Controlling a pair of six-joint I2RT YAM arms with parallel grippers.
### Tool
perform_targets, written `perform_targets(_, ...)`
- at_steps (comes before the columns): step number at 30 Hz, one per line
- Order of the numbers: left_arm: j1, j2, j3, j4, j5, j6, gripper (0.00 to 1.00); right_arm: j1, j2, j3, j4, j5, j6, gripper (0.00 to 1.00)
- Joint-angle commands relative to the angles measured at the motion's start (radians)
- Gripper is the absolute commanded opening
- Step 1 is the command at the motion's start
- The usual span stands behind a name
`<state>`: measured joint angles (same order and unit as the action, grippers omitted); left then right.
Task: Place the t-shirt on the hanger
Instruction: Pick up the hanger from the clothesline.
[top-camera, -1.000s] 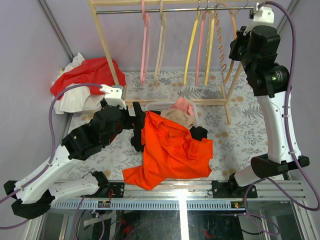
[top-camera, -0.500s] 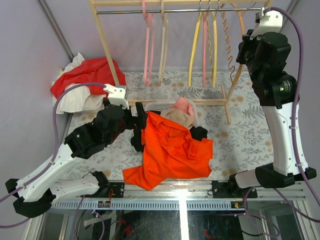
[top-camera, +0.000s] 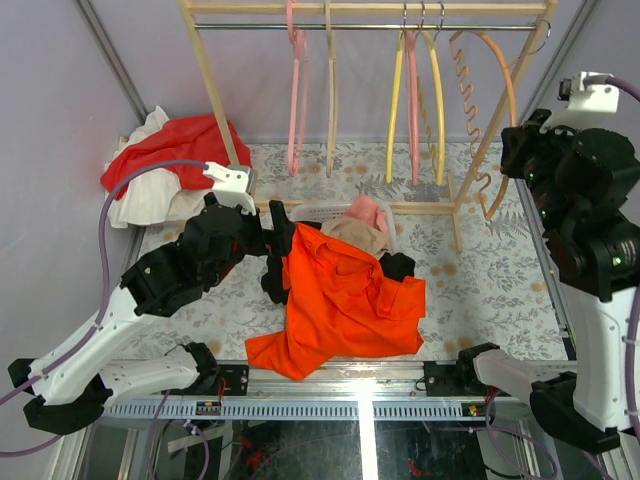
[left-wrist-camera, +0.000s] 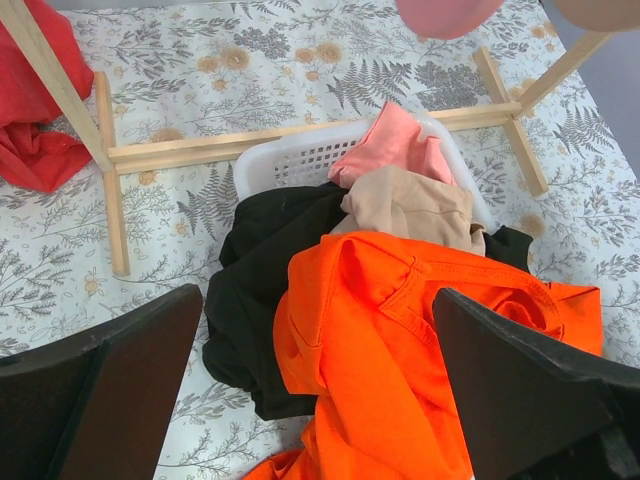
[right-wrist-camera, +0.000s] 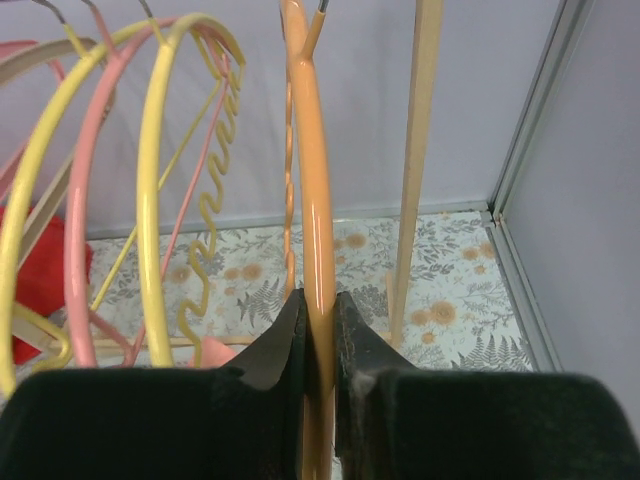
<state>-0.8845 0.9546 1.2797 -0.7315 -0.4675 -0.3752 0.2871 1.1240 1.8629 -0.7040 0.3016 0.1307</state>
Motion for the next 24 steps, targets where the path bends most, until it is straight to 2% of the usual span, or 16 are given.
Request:
perform_targets(1, 0.004, 0.011, 0.045, -0.023, 0.016, 0.031, 1.0, 0.001, -0.002, 0.026, 0.049, -0.052, 0.002, 0.0)
perform_targets(9, 0.004, 0.004, 0.049, -0.024, 0.048, 0.014, 1.0, 0.0, 0.033, 0.039, 0.126, -0.079, -0.015, 0.0)
perform_targets(13, 0.002, 0.005, 0.056, -0.038, 0.071, 0.012, 1.0, 0.0, 0.023, 0.101, -0.001, -0.068, 0.011, 0.0)
perform_targets(18, 0.002, 0.012, 0.053, -0.047, 0.108, 0.017, 1.0, 0.0, -0.117, -0.028, -0.136, -0.066, 0.065, 0.0)
perform_targets(21, -0.006, 0.025, 0.054, -0.065, 0.141, 0.015, 0.96, 0.0, -0.202, -0.078, -0.229, -0.131, 0.114, 0.0)
perform_targets(24, -0.06, 0.027, 0.027, -0.093, 0.108, 0.002, 0.94, 0.0, -0.278, -0.137, -0.32, -0.221, 0.159, 0.0)
